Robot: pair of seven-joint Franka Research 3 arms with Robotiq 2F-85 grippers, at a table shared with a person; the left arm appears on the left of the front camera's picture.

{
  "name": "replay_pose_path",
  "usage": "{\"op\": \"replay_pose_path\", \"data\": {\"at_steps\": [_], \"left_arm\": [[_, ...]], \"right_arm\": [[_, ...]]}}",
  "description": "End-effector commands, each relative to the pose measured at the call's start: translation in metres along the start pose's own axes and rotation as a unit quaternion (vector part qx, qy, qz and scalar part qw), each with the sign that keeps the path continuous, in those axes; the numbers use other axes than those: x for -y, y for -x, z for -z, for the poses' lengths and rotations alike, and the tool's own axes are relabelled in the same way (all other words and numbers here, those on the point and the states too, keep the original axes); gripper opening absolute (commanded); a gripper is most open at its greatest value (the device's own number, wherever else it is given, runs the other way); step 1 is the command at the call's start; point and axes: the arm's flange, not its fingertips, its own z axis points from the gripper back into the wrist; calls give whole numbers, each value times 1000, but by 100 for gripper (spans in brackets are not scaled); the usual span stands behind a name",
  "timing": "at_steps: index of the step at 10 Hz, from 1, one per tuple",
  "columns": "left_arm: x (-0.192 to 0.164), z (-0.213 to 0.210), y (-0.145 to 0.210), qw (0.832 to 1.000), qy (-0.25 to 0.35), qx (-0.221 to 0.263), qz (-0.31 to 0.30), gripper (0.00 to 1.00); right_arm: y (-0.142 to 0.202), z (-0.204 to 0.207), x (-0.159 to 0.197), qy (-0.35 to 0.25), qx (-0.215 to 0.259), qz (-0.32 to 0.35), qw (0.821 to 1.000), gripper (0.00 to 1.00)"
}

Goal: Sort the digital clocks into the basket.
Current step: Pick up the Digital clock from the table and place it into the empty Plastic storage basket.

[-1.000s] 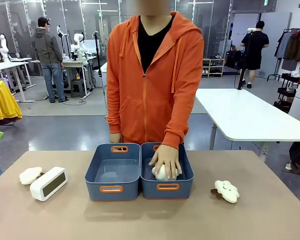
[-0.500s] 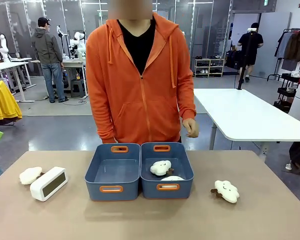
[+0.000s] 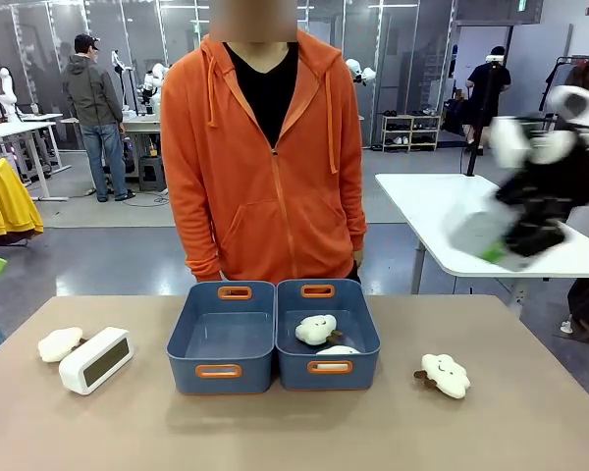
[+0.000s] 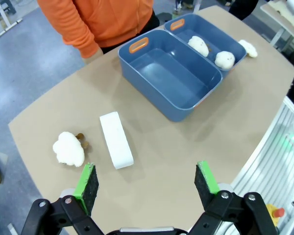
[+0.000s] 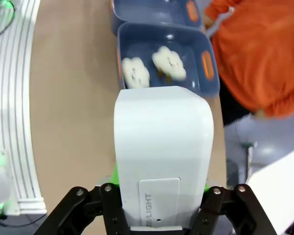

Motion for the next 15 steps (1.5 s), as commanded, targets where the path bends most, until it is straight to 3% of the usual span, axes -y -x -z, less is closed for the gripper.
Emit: {"op": "replay_pose_path", "data": {"at_steps": [1, 3, 5, 7, 11, 15], "left_arm": [[-1, -2, 1, 1000, 5, -3, 9, 100], [-1, -2, 1, 1000, 5, -3, 9, 100], [-1, -2, 1, 1000, 5, -3, 9, 100], [-1, -2, 1, 1000, 5, -3, 9, 100], [-1, -2, 1, 1000, 5, -3, 9, 100], [-1, -2, 1, 1000, 5, -3, 9, 100]], "right_arm": [[-56, 49, 19, -22, -15, -50, 998, 0], [-126, 105, 15, -70, -5, -105, 992, 0], [-186, 165, 7, -125, 26, -119, 985, 0], [-228, 233, -8, -114, 6, -134, 984, 0], [-262, 352, -15, -143, -55, -167, 974, 0], [-275, 398, -12, -160, -66, -173, 970, 0]]}}
